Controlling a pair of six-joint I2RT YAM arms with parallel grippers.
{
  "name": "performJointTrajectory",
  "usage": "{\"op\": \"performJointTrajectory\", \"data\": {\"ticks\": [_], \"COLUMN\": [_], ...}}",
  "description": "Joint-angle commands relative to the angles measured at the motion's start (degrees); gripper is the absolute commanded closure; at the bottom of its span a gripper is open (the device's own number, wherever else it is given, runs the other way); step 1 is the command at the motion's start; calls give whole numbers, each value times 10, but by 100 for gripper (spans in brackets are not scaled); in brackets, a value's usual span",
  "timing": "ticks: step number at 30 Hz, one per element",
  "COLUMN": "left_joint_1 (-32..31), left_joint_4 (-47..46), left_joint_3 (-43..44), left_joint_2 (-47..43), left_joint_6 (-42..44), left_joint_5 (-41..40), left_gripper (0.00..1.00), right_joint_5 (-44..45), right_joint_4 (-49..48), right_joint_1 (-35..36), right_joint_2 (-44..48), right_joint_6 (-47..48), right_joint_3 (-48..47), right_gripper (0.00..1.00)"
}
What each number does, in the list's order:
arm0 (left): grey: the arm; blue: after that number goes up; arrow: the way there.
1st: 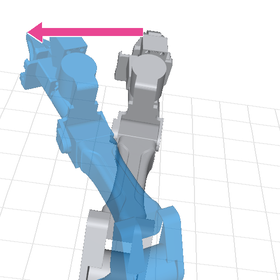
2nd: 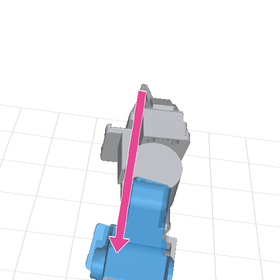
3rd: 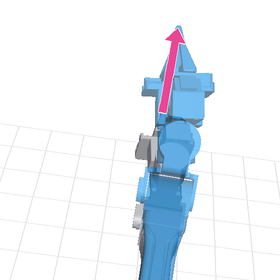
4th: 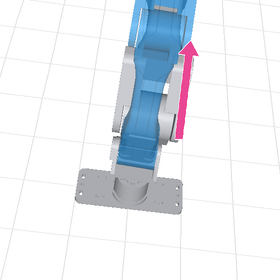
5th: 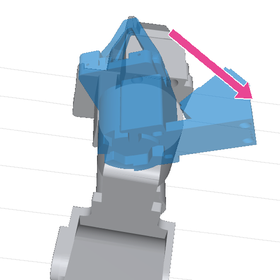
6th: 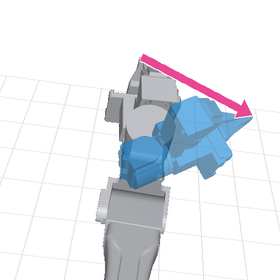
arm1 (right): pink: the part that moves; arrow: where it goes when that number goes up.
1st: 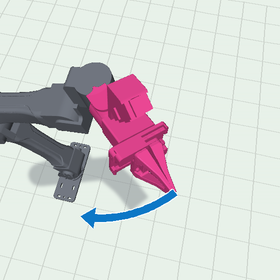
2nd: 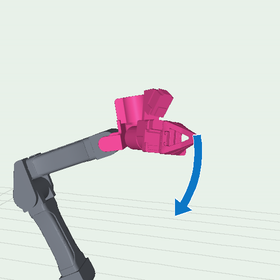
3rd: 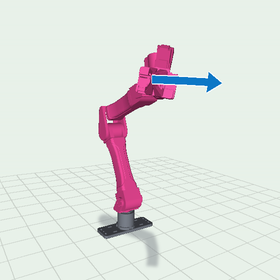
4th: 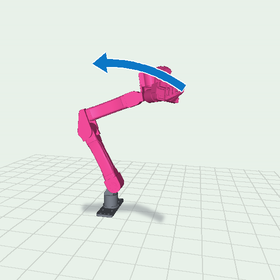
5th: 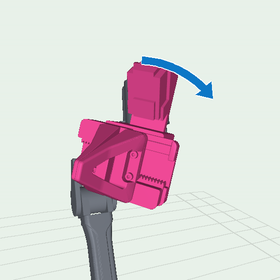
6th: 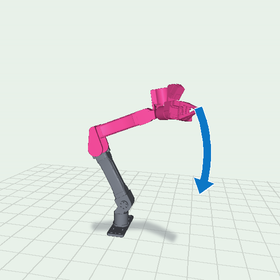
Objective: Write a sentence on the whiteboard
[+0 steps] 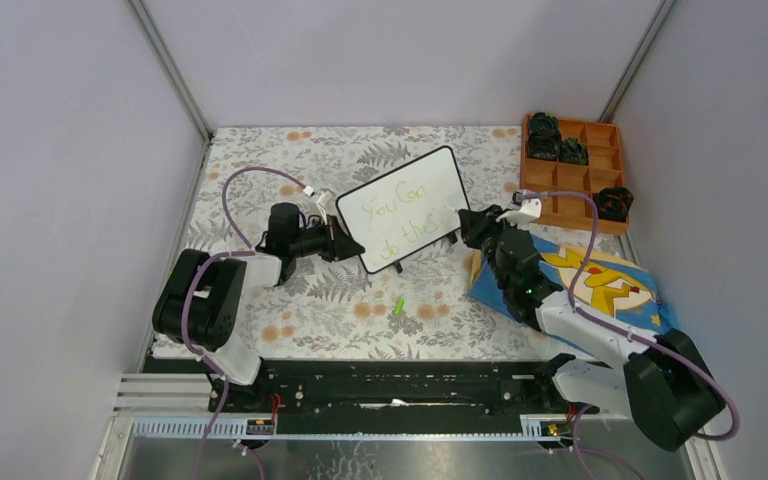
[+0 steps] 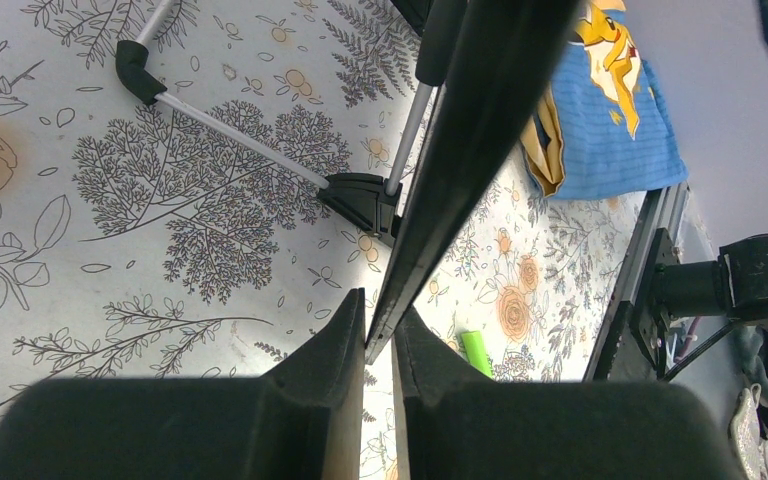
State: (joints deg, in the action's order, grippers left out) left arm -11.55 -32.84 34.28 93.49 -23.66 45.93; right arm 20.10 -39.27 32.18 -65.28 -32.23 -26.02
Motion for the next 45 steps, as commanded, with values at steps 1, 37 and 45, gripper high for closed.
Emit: {"op": "performJointTrajectory", "data": {"ticks": [1,37,45], "left_joint_1": [-2,-8,-48], "left_joint_4": [40,443,436], "left_joint_3": [-11,-6,31], "left_joint_2": [0,-493,-478], "left_joint_6": [21,-151,-53], "left_joint_5": [-65,-685,-436], "left_gripper": [89,1,1], "right_joint_5": [-51,-184,-79], "right_joint_4": [73,305,375], "right_joint_1": [-4,18,38], "right_joint_2": [59,300,364], "right_joint_6": [3,70,66], "right_joint_3": [-39,-11,40], "right_gripper": [100,100,100]}}
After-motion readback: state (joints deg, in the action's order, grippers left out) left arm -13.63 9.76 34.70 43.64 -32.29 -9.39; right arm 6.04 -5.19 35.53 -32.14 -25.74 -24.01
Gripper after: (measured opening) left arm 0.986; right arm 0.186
